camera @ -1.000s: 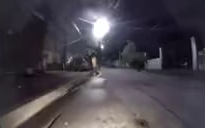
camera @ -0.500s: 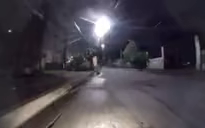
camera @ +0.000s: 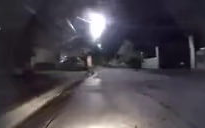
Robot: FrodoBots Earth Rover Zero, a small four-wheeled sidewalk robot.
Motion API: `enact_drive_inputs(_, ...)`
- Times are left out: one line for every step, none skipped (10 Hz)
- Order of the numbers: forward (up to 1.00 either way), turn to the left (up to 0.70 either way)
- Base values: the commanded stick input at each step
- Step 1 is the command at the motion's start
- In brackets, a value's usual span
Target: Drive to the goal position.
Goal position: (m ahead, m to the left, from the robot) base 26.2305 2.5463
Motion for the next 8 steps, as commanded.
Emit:
enact_drive_inputs(0.5,0.0)
enact_drive_inputs(0.5,0.0)
enact_drive_inputs(0.5,0.0)
enact_drive_inputs(0.5,0.0)
enact_drive_inputs(0.5,0.0)
enact_drive_inputs(0.5,0.0)
enact_drive_inputs(0.5,0.0)
enact_drive_inputs(0.5,0.0)
